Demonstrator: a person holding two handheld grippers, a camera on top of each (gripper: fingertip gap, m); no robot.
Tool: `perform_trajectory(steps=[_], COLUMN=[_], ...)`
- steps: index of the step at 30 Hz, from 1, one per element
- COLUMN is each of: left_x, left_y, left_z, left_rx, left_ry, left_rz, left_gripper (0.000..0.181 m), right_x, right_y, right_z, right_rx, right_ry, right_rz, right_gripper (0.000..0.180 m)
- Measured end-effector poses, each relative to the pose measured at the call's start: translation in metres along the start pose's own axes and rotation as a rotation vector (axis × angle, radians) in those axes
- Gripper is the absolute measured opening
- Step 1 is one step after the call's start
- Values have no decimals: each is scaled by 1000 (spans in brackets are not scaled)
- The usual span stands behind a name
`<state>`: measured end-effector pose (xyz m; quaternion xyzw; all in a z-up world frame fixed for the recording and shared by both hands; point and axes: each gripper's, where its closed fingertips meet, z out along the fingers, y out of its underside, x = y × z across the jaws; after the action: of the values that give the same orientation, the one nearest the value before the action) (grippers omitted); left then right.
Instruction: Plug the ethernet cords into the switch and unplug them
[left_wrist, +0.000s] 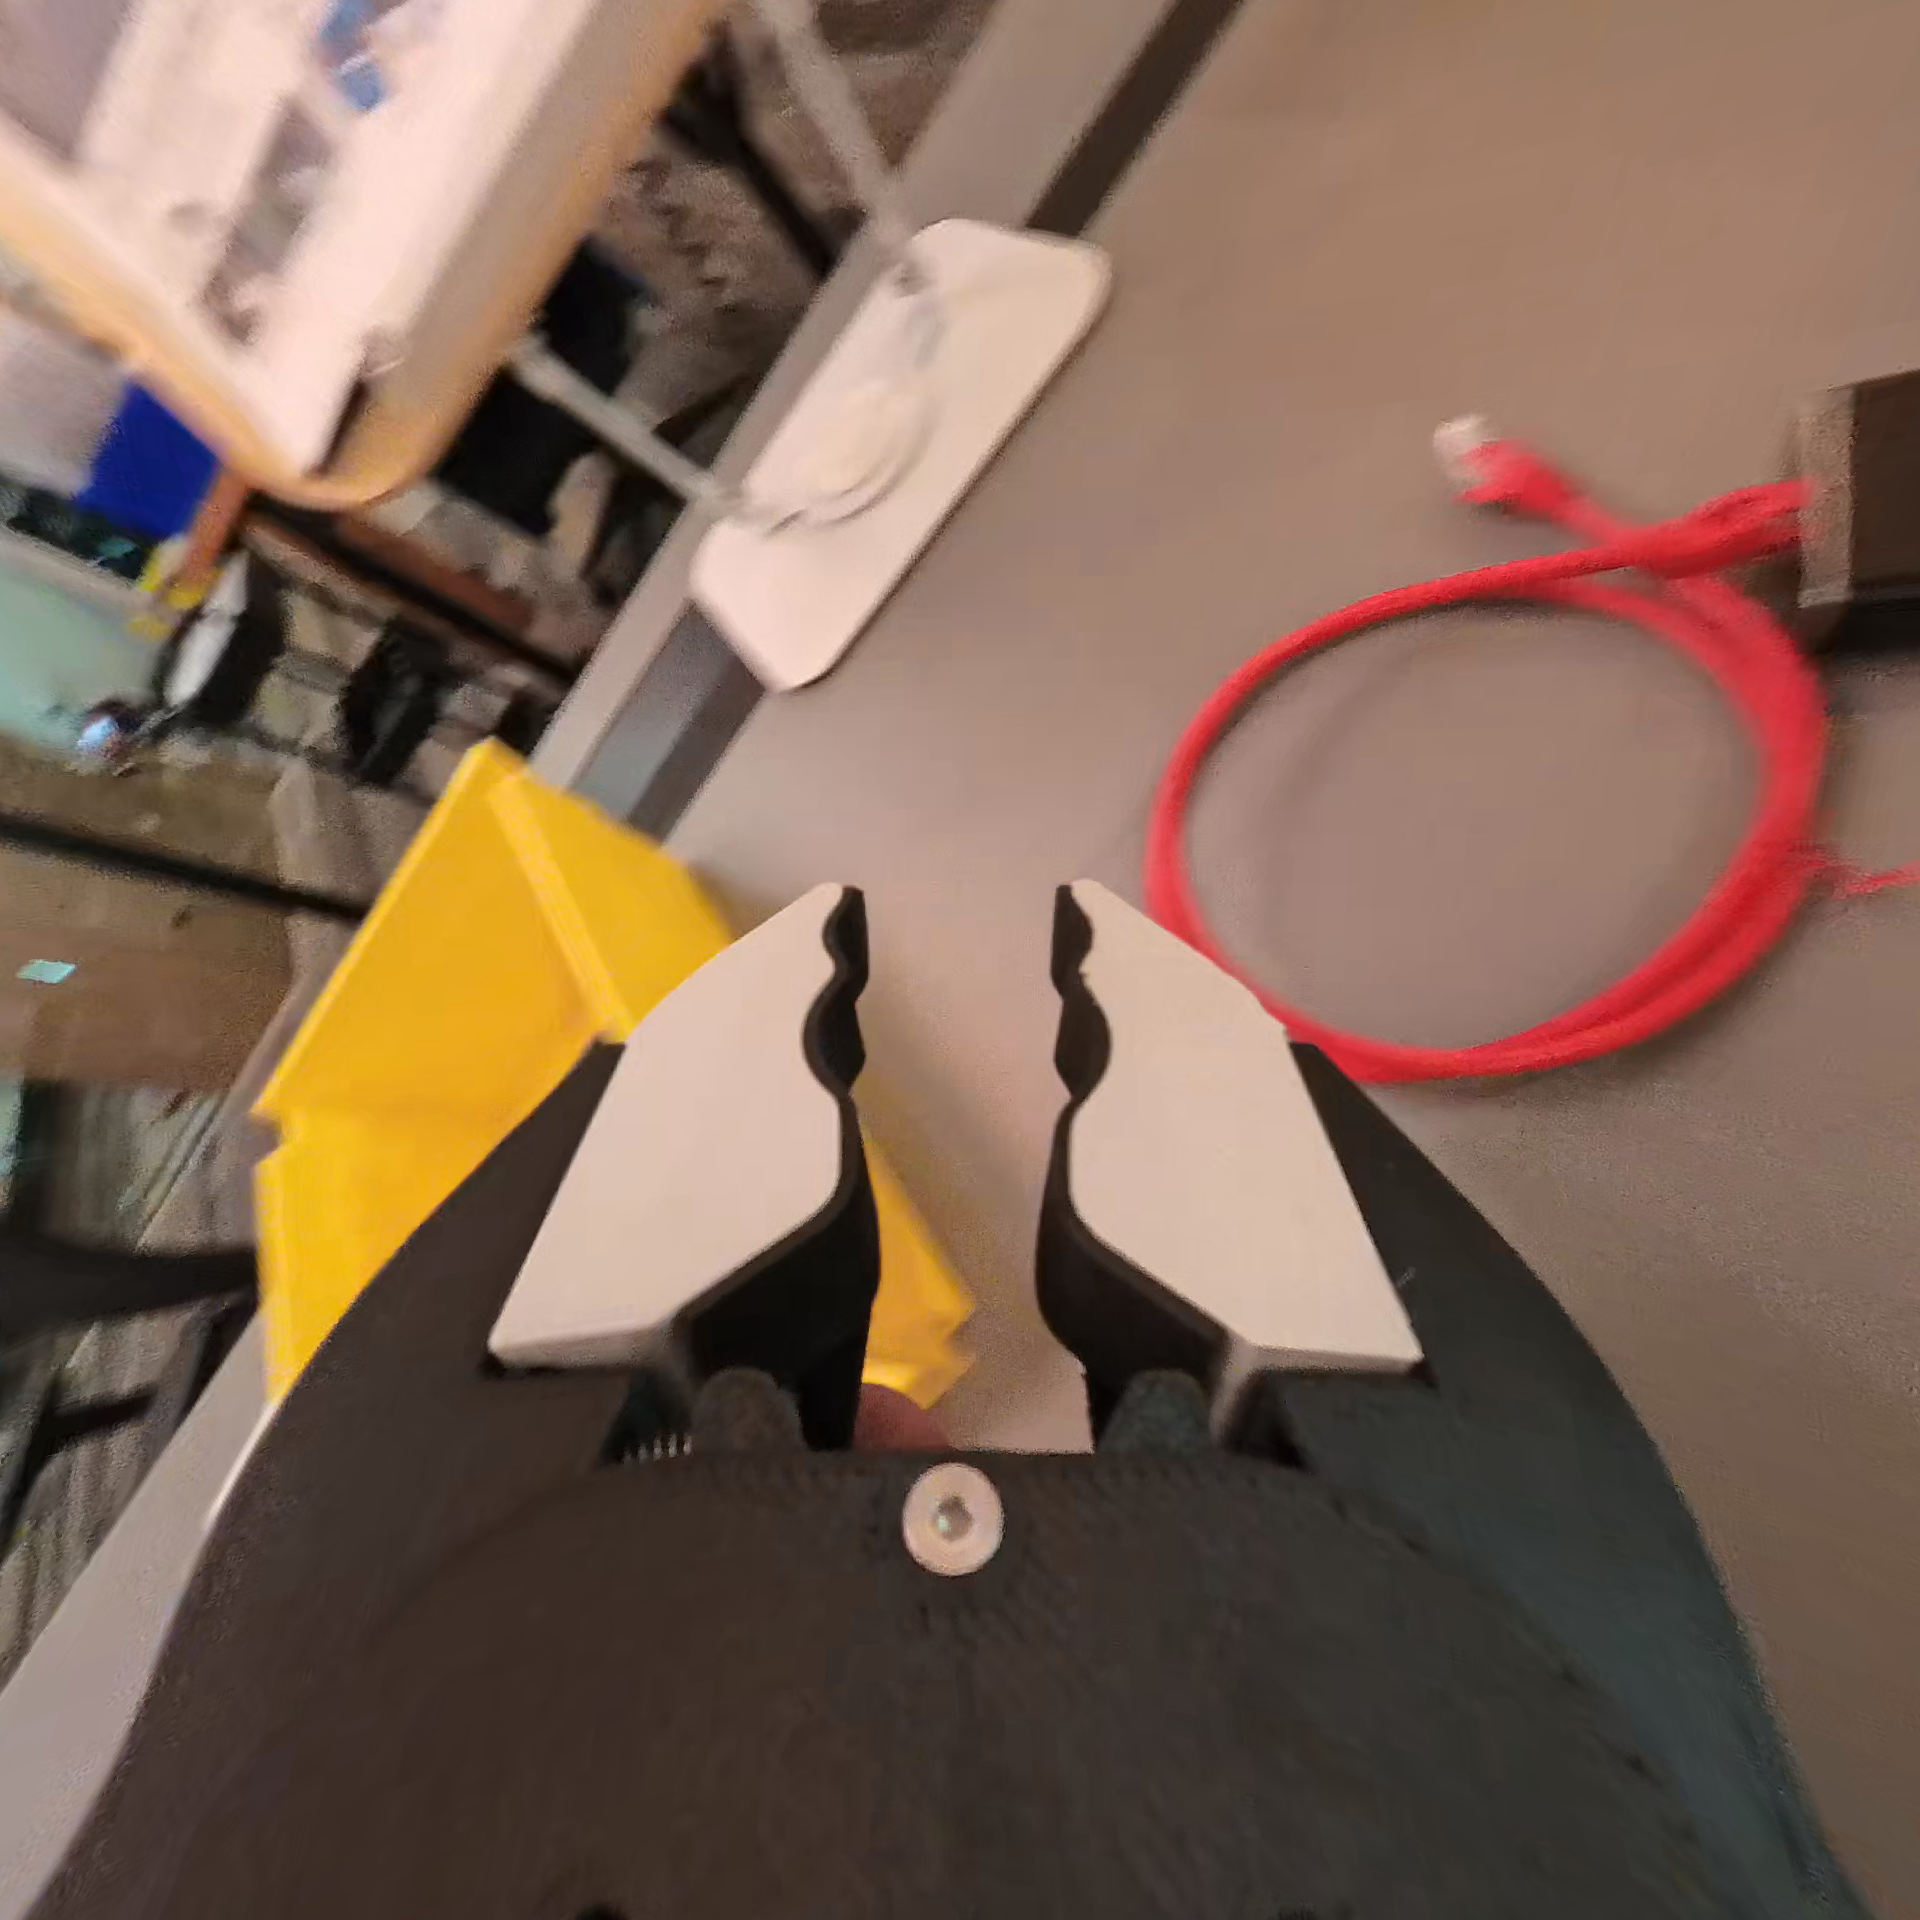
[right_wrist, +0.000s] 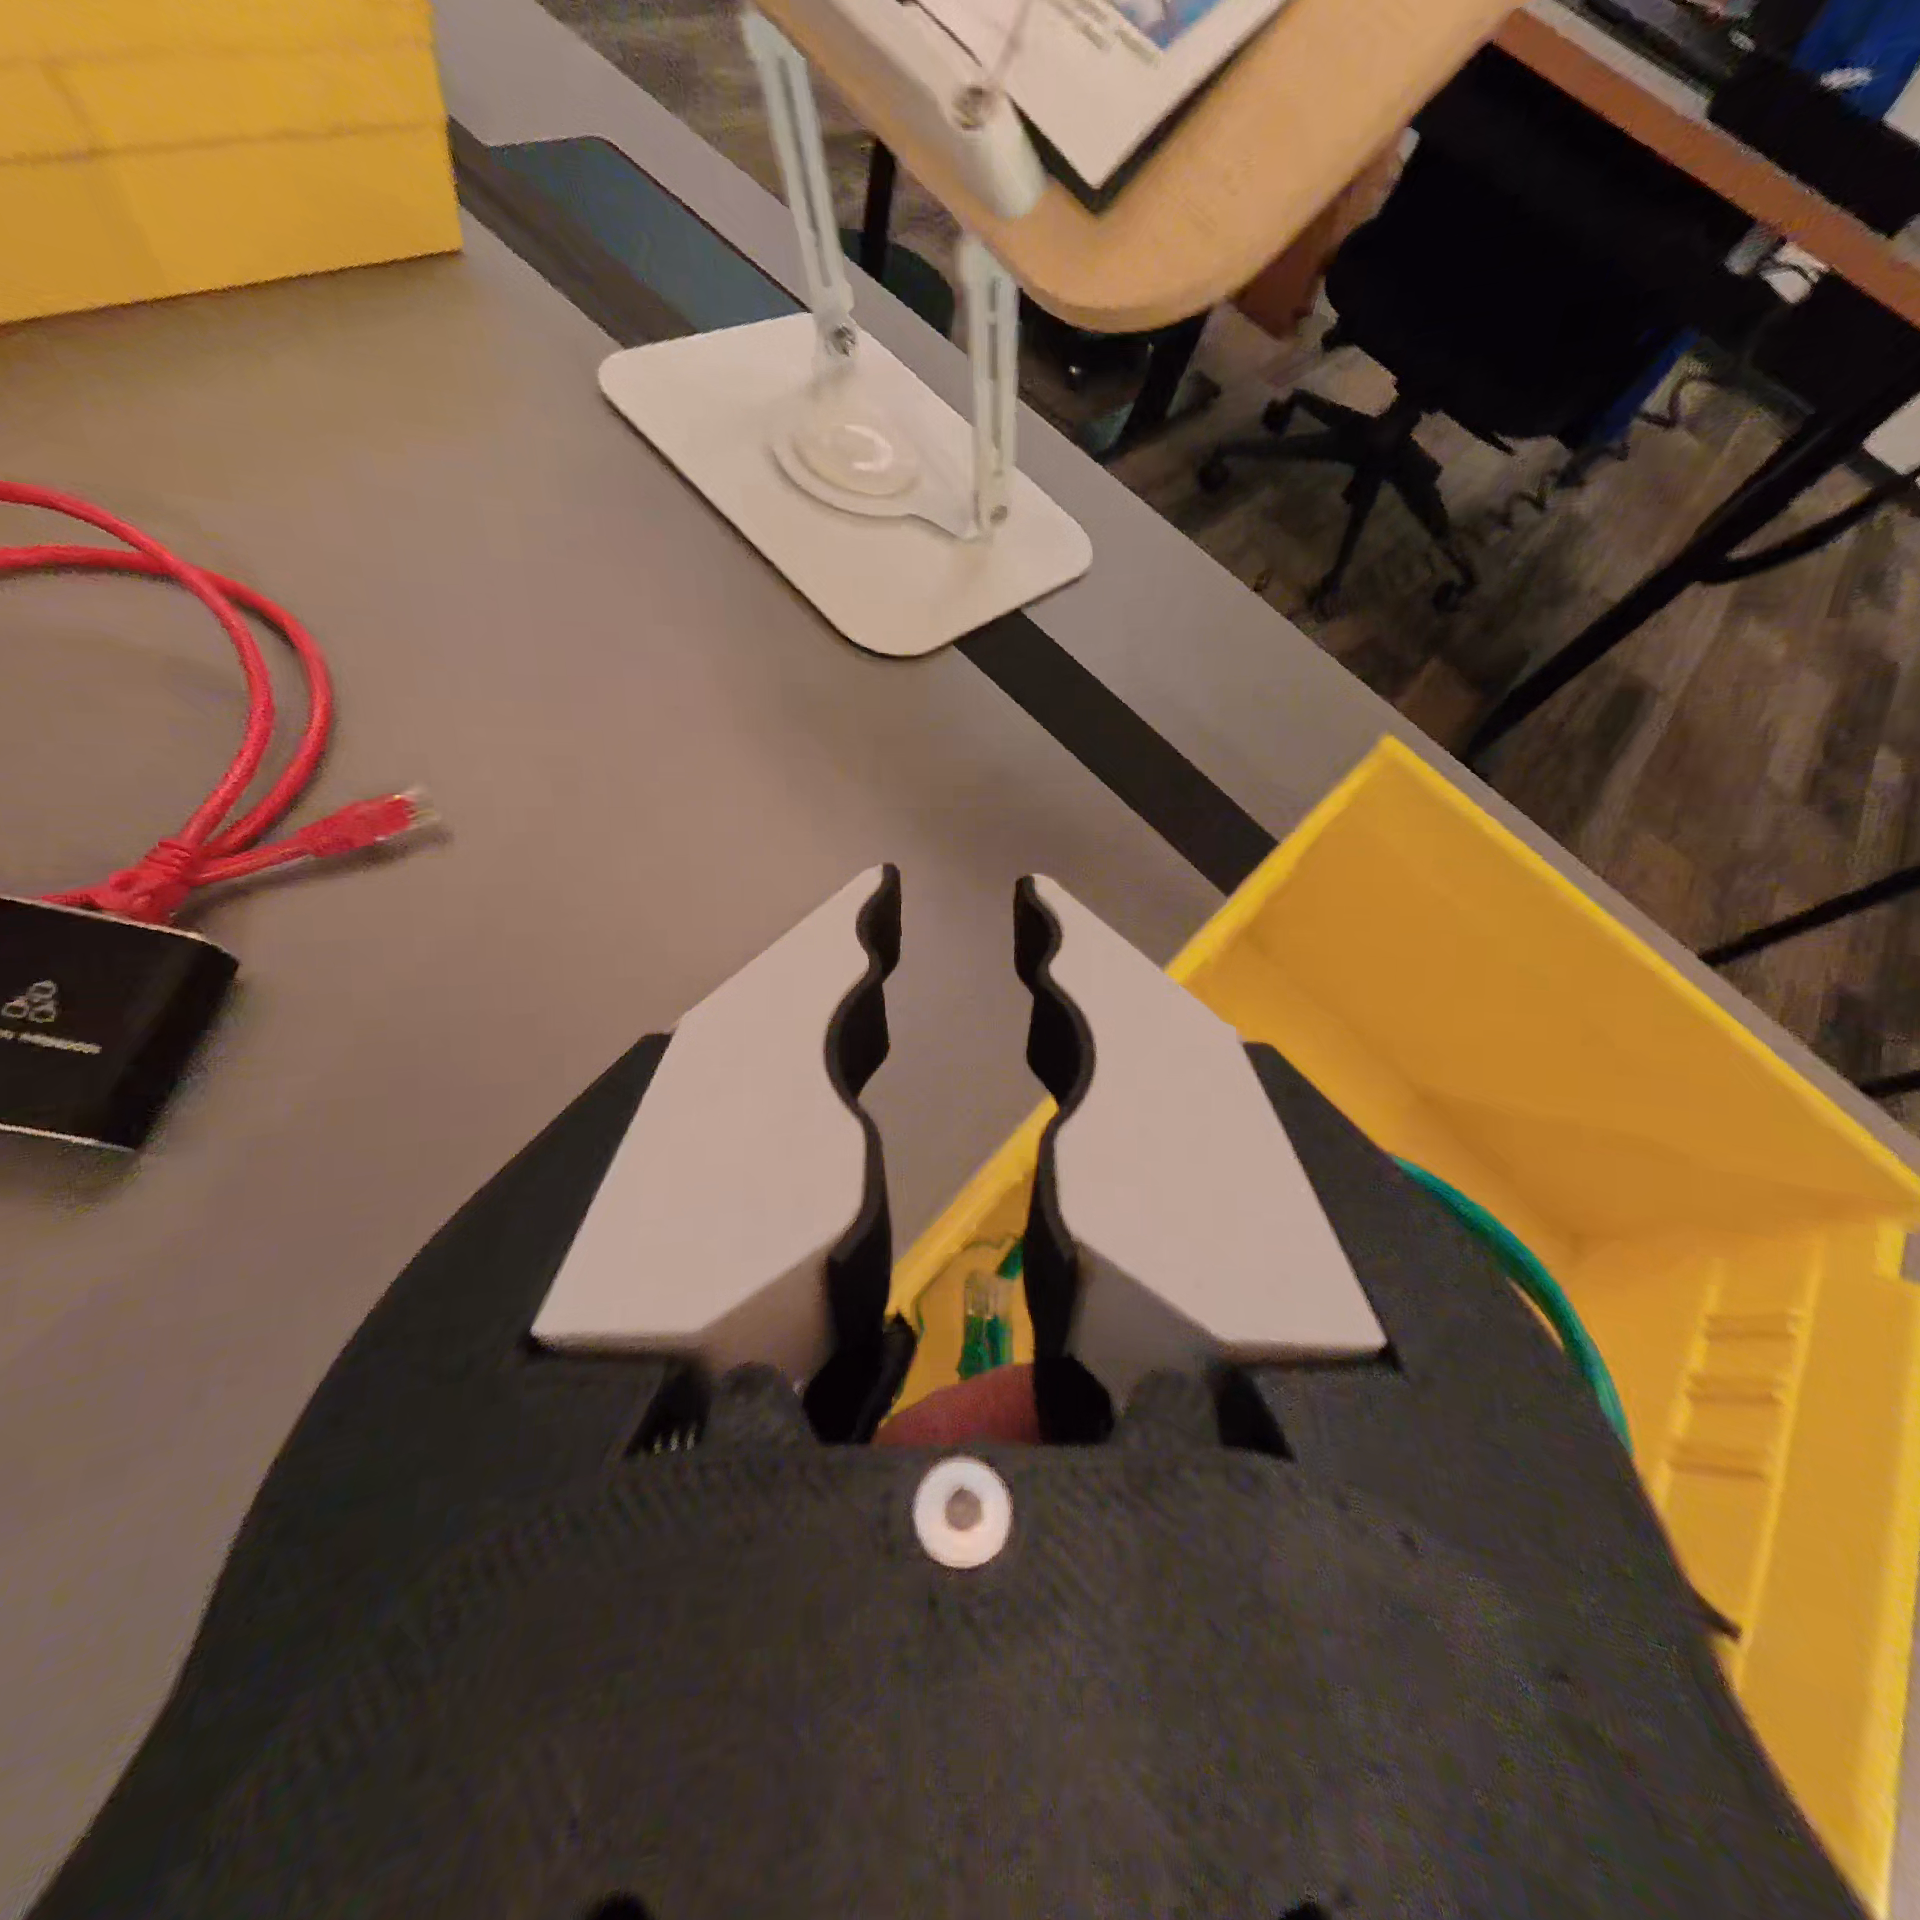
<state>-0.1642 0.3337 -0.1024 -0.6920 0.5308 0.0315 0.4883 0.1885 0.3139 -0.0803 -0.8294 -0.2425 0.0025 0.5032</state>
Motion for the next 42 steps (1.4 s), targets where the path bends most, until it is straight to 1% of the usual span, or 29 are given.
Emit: perform_trajectory(steps=[3,5,8,13,16,17,19,20,21,23,25,26,30,35,38,42], left_x=[-70,-107,-142,-157,-146,-145,-140,-139,-144,-147,-155,-160,-189,-223,-225,-215], left_y=[34,56,85,107,140,146,145,146,143,142,132,130,103,55,22,-25], left_z=[-18,-25,-19,24,46,51,62,67,69,69,64,59,29,-22,-45,-63], left_rx=[-64,-96,-207,-298,-478,-501,-469,-465,-451,-446,-396,-388,-268,-91,-13,42], left_ry=[-177,-249,-300,-210,-77,-72,-60,-68,-109,-140,-208,-234,-390,-550,-570,-570], left_rz=[-52,-94,16,145,273,322,357,367,393,414,405,390,304,203,193,216], left_gripper=[34,35,40,46,57,57,43,26,12,10,8,7,5,5,5,5], right_x=[-22,-34,-50,-63,-66,-68,-70,-71,-72,-72,-72,-72,-70,-73,-84,-114], right_y=[-13,-23,-39,-56,-63,-65,-66,-67,-67,-66,-66,-67,-70,-85,-96,-119], right_z=[9,16,28,44,53,56,60,63,65,69,69,69,64,54,48,37], right_rx=[-1,15,46,66,85,89,94,93,93,90,95,99,113,162,197,288], right_ry=[-25,-45,-80,-111,-127,-136,-148,-152,-155,-161,-163,-164,-157,-161,-190,-305], right_rz=[-94,-119,-129,-160,-160,-157,-156,-156,-157,-154,-152,-152,-150,-147,-153,-123], right_gripper=[19,19,18,18,18,18,18,18,18,18,18,18,18,18,19,24])
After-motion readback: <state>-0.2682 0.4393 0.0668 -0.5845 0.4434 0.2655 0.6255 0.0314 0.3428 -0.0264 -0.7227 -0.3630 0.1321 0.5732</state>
